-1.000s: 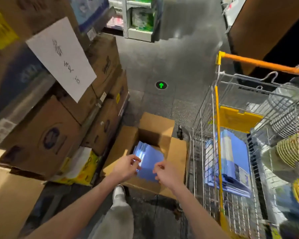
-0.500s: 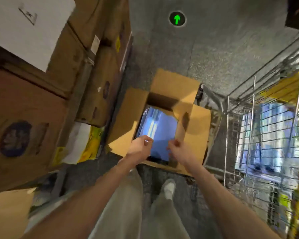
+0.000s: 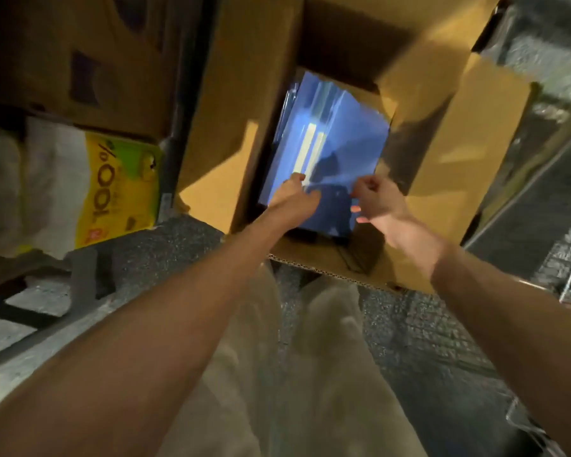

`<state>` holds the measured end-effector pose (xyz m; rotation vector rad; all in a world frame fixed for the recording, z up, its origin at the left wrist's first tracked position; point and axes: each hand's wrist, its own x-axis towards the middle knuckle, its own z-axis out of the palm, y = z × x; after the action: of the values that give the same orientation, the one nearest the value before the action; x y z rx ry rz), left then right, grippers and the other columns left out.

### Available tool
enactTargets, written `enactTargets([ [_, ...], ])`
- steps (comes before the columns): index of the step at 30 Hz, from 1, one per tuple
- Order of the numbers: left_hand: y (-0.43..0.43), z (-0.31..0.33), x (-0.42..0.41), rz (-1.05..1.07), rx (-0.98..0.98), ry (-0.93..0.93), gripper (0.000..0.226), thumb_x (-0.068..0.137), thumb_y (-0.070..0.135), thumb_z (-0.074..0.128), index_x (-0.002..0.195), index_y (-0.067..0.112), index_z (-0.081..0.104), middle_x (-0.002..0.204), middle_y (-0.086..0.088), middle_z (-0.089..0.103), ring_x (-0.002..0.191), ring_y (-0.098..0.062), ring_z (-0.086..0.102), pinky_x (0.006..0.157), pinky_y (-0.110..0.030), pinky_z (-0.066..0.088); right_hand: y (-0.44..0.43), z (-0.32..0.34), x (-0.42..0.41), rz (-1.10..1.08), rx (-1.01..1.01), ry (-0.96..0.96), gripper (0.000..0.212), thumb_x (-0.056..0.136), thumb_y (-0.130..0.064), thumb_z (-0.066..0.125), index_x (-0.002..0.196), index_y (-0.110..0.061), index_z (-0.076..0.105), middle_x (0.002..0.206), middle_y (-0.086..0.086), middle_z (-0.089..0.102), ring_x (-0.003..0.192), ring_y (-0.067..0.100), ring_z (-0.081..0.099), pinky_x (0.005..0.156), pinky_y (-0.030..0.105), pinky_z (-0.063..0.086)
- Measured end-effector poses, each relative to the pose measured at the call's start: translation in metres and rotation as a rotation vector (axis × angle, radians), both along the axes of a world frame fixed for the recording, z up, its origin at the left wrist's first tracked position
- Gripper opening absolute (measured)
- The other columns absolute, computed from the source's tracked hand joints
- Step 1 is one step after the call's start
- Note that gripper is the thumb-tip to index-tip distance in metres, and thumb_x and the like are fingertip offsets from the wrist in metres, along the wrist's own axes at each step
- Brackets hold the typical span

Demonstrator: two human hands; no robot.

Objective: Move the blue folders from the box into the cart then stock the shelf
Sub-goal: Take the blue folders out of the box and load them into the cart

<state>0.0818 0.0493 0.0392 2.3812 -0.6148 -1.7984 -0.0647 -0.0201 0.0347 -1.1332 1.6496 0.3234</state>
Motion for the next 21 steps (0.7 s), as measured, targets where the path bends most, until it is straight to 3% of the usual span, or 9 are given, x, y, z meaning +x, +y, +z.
enactTargets([
  [3,0.0,-0.041,-0.012,0.009,0.034,-0.023,0.061,0.098,0.033,0.055,0.152,0.015,0.032,0.144,-0.013,0.052,0.129,-0.034,0.053,0.1,-0.036,0.043,-0.009,-0.036,0.002,-0.039,0.008,-0.023,0.031,0.096,-0.034,0.053,0.116,-0.012,0.064,0.109,0.011,0.067,0.08,0.025,0.067,0.055,0.03,0.053],
  [6,0.005,-0.075,-0.024,-0.029,0.055,-0.021,0.071,0.097,0.036,0.057,0.156,0.012,0.025,0.153,-0.013,0.043,0.137,-0.034,0.046,0.109,-0.039,0.041,-0.016,-0.072,0.002,-0.029,-0.032,-0.03,0.029,0.087,-0.042,0.053,0.099,-0.018,0.066,0.112,0.016,0.069,0.094,0.037,0.067,0.077,0.046,0.059],
  [8,0.008,-0.088,-0.034,-0.087,0.071,-0.014,0.076,0.099,0.036,0.054,0.159,0.01,0.015,0.162,-0.015,0.028,0.142,-0.036,0.038,0.112,-0.04,0.037,-0.021,-0.089,0.003,-0.031,-0.05,-0.044,0.034,0.081,-0.043,0.052,0.088,-0.013,0.067,0.095,0.013,0.068,0.095,0.038,0.067,0.086,0.054,0.056],
  [11,0.01,-0.096,-0.045,-0.154,0.063,-0.067,0.076,0.101,0.035,0.05,0.159,0.008,0.008,0.165,-0.014,0.017,0.142,-0.037,0.037,0.107,-0.039,0.038,-0.023,-0.106,0.006,0.002,-0.047,-0.055,0.042,0.089,-0.04,0.053,0.099,-0.002,0.068,0.087,0.009,0.063,0.094,0.037,0.066,0.088,0.051,0.054],
  [15,0.009,-0.093,-0.05,-0.118,0.022,-0.069,0.069,0.099,0.038,0.051,0.157,0.014,0.022,0.159,-0.012,0.031,0.136,-0.037,0.045,0.102,-0.041,0.044,-0.026,-0.128,0.005,-0.027,-0.025,-0.087,0.05,0.069,-0.067,0.054,0.082,-0.019,0.059,0.082,0.001,0.059,0.085,0.025,0.058,0.078,0.037,0.046],
  [18,0.007,-0.078,-0.056,-0.126,-0.067,-0.011,0.055,0.098,0.036,0.053,0.146,0.015,0.041,0.156,-0.013,0.035,0.135,-0.036,0.045,0.103,-0.039,0.041,-0.026,-0.126,0.008,-0.061,-0.007,-0.118,0.086,0.061,-0.079,0.058,0.116,-0.012,0.062,0.116,0.006,0.066,0.106,0.024,0.063,0.091,0.037,0.051],
  [21,0.005,-0.071,-0.058,-0.096,-0.121,0.125,0.043,0.099,0.037,0.055,0.14,0.025,0.056,0.167,-0.01,0.014,0.15,-0.032,0.025,0.113,-0.039,0.032,-0.027,-0.114,0.008,0.018,-0.074,-0.061,0.069,0.086,-0.059,0.062,0.136,-0.012,0.054,0.135,0.008,0.061,0.124,0.025,0.057,0.099,0.031,0.045],
])
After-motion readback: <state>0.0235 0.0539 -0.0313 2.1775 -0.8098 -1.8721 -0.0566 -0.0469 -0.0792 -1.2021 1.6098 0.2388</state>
